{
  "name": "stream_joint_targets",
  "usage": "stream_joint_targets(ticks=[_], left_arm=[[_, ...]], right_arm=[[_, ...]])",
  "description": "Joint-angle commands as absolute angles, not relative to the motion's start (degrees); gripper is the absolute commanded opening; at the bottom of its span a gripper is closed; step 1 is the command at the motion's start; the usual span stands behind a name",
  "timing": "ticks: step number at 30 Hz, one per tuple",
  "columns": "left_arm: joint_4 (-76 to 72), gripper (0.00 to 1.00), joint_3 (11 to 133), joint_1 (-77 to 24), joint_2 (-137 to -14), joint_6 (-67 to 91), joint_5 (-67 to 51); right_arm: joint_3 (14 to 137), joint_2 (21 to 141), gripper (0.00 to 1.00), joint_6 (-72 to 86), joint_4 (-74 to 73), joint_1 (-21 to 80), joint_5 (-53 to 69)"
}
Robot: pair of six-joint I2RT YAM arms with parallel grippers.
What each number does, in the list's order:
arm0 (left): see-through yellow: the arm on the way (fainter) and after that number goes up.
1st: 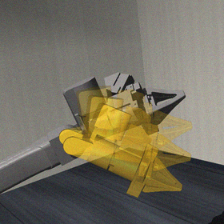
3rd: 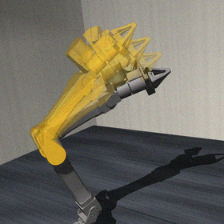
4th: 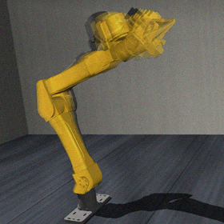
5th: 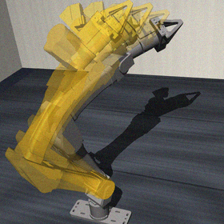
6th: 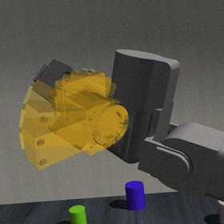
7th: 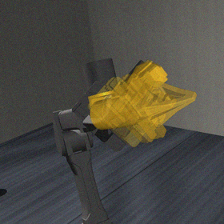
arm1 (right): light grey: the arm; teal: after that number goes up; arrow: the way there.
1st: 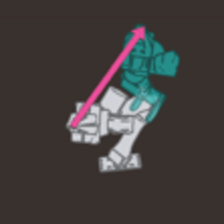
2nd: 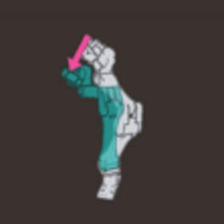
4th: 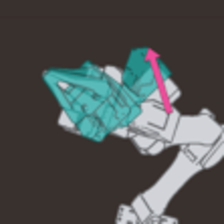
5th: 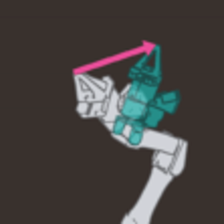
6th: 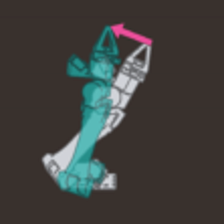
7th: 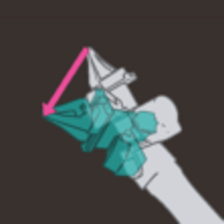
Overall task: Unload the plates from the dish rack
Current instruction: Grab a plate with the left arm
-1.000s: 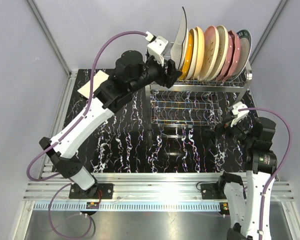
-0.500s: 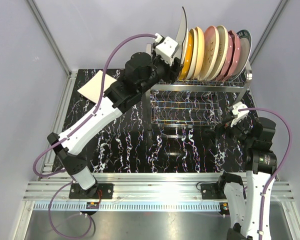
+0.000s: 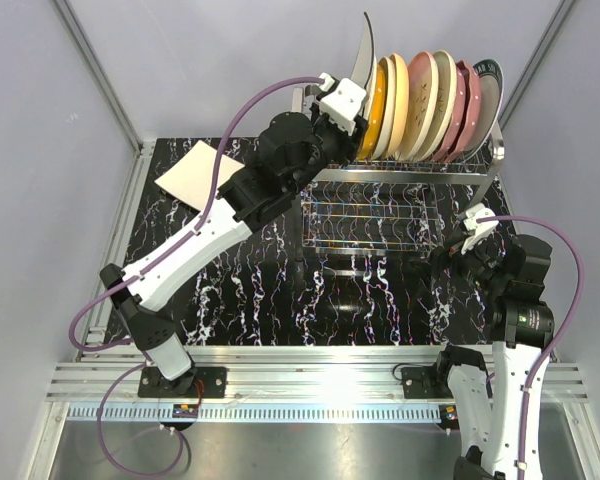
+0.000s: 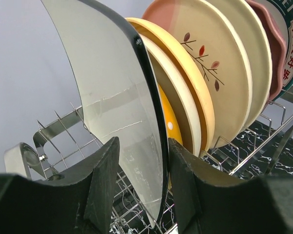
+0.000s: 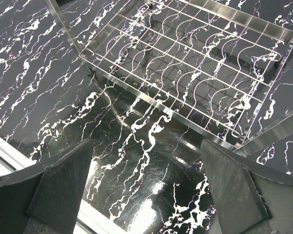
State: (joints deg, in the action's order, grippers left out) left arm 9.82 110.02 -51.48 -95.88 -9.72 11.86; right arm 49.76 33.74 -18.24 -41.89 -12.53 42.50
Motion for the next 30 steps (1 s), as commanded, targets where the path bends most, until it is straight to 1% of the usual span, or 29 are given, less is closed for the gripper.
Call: stream_joint_targets(ticks=[1,3,4,6,7,10,13,18,30], left_arm=[[5.89,0.47,109.69,-51.24,-96.07,-10.99,14.15],[5.98,0.49,109.16,-51.33,-95.89,-10.55,13.45],[5.98,0.53,108.64,-51.50,-95.54,-10.29,13.27],[5.54,0.56,107.76,-51.59,-95.01,-9.49,13.01],[5.54,0.60,106.97,-51.59,-94.31,-8.97,13.01],[4.75,0.62,105.39,-51.85,-93.52,-8.79,13.53],[3.34,0.61,104.24,-51.94,-92.90,-9.31,14.85],[2.73,0.51,104.85,-51.94,-93.69,-10.11,17.66],[0.53,0.51,103.27,-51.94,-91.50,-10.55,19.16]], right_arm=[[49.57,33.14,1.00,-19.16,-41.40,-12.83,41.40],[49.57,33.22,1.00,-19.16,-41.40,-12.83,41.40],[49.57,33.22,1.00,-19.16,-41.40,-12.83,41.40],[49.57,33.22,1.00,-19.16,-41.40,-12.83,41.40],[49.48,33.14,1.00,-19.07,-41.48,-12.83,41.31],[49.57,33.13,0.99,-19.16,-41.48,-12.83,41.31],[49.48,33.14,1.00,-19.16,-41.40,-12.83,41.40],[49.40,33.05,1.00,-19.07,-41.31,-12.83,41.31],[49.39,33.05,1.00,-19.16,-41.31,-12.83,41.31]])
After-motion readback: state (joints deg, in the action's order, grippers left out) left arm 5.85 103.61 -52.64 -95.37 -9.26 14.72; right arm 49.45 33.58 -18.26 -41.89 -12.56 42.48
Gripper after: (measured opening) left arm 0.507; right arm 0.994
